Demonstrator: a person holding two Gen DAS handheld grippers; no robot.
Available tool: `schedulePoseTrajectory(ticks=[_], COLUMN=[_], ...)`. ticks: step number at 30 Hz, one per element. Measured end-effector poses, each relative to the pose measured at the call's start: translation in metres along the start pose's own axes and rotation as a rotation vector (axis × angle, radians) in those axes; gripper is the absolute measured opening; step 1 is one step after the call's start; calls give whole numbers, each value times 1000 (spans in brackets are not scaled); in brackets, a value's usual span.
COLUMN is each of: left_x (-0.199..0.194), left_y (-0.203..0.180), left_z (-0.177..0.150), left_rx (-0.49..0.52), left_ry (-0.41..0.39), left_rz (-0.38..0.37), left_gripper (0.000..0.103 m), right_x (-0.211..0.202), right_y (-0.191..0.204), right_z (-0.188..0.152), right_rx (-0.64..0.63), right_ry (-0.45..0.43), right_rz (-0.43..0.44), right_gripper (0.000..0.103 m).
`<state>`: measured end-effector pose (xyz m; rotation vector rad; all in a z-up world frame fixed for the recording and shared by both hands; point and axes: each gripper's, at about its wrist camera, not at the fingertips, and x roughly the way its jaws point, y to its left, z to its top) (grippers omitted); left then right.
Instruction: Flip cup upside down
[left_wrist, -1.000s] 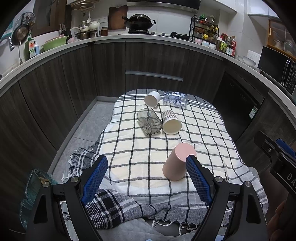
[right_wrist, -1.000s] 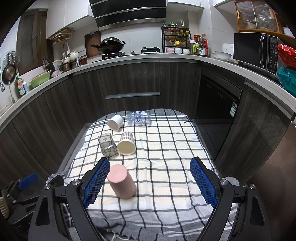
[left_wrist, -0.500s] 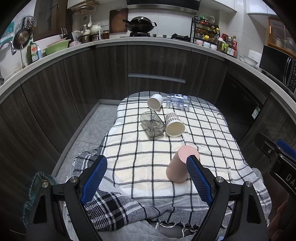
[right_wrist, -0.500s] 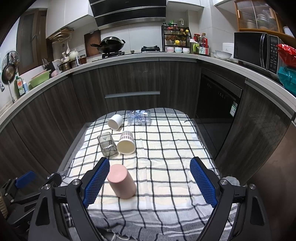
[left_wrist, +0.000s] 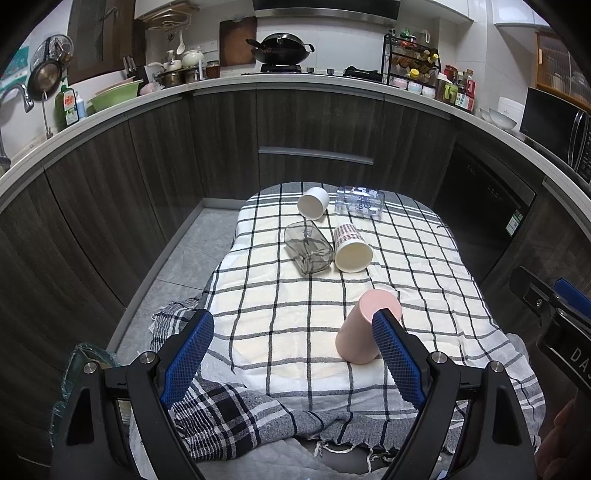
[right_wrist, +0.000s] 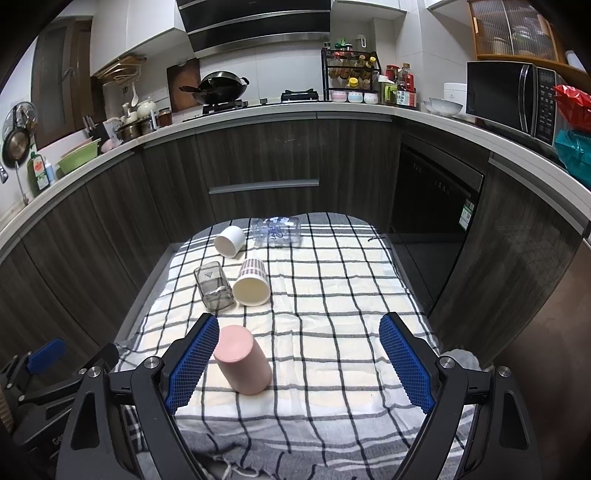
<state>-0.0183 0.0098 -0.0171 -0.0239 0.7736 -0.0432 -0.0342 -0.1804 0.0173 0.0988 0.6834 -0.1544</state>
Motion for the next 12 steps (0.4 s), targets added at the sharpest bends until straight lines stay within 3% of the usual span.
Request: schedulePoseTrajectory(ticks=[12], left_x=[1], left_y=[-1], left_z=[0], left_rx=[-2], left_ry=[10], left_rz=[-7], left_gripper=[88], right_x=[2], right_y=[1], right_z=[-1], right_rx=[2], right_ry=[4], right_rz=[2], right_gripper=[89])
